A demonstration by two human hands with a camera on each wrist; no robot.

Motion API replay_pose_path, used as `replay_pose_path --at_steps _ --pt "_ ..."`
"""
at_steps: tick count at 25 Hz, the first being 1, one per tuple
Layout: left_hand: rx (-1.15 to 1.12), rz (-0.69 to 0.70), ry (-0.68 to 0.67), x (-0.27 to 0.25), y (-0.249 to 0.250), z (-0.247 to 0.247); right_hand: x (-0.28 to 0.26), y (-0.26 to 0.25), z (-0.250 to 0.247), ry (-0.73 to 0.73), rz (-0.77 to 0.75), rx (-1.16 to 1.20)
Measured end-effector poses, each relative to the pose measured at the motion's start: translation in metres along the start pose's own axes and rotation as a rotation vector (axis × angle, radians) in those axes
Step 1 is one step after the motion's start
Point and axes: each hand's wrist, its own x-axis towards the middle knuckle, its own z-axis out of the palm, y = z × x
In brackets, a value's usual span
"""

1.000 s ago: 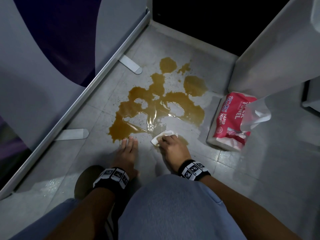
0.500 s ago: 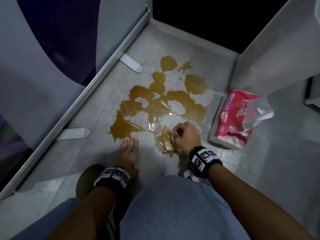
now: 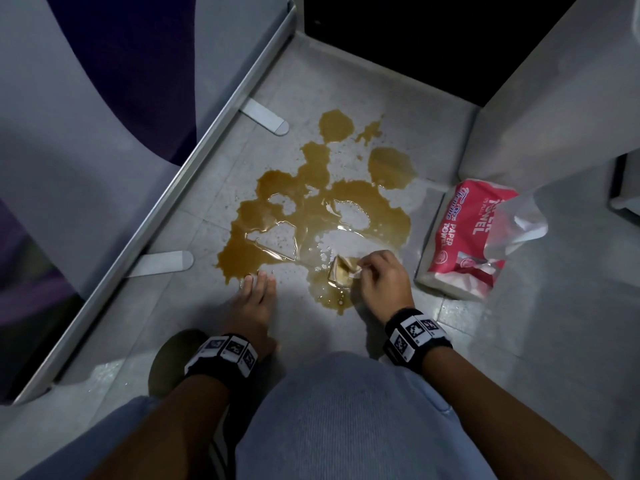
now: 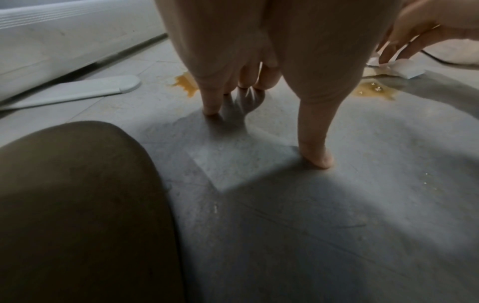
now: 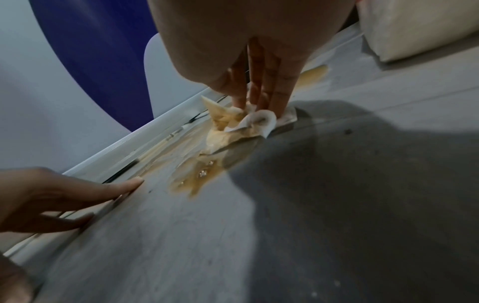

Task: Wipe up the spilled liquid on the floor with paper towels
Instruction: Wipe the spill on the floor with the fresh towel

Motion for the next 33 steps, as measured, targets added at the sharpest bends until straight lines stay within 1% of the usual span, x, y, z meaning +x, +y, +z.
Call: replay_pose_path --at_steps 1,3,5,7,8,9,11,13,15,16,17,20,22,25,28,30,33 --pt "0.002 -0.004 -0.001 -0.001 0.002 -0.001 -0.002 -0.002 0.001 0.008 0.006 -0.005" --pt "0.016 0.027 0.046 -0.003 0.004 -0.005 -0.002 -0.005 0.002 0.01 0.041 -0.022" --pt "-0.036 0.023 0.054 -0.004 0.005 -0.007 0.002 -0.007 0.004 -0.002 0.106 -0.002" --pt "-0.044 0.016 0.045 -0.005 0.005 -0.007 0.006 -0.008 0.005 -0.059 0.145 -0.001" --pt "-0.036 0.004 0.012 -0.006 0.005 -0.008 0.007 -0.008 0.006 -0.092 0.145 -0.036" --pt "-0.029 -0.007 0.015 -0.006 0.005 -0.009 0.008 -0.009 0.006 -0.115 0.134 -0.081" --pt "0.0 0.008 0.056 -0.006 0.006 -0.011 0.006 -0.01 0.004 -0.089 0.081 -0.083" --pt "-0.008 0.018 0.078 -0.005 0.006 -0.011 0.004 -0.009 0.002 -0.006 0.073 0.043" --pt "0.022 0.02 0.043 -0.005 0.006 -0.01 0.002 -0.005 -0.001 0.063 0.09 0.149" --pt "0.017 0.003 0.017 -0.006 0.006 -0.009 -0.001 -0.003 -0.001 0.078 0.08 0.132" --pt "0.011 -0.002 0.023 -0.005 0.005 -0.007 -0.004 0.001 -0.003 0.083 0.049 0.066" --pt "0.001 0.001 0.027 -0.002 0.002 -0.001 -0.016 0.013 -0.008 0.001 -0.092 -0.21" --pt "0.017 0.009 0.044 -0.003 0.003 -0.001 -0.021 0.016 -0.011 -0.03 -0.153 -0.32" --pt "-0.003 0.012 0.037 -0.001 0.003 0.0 -0.022 0.011 -0.015 0.023 -0.143 -0.335" --pt "-0.016 0.031 0.043 0.0 0.001 0.004 -0.022 0.007 -0.01 -0.001 -0.107 -0.347" --pt "-0.014 0.019 0.019 0.0 0.0 0.004 -0.023 0.008 -0.003 -0.023 -0.135 -0.349" --pt "-0.01 0.008 0.012 -0.003 0.003 0.001 -0.03 0.02 0.003 -0.048 -0.219 -0.337"
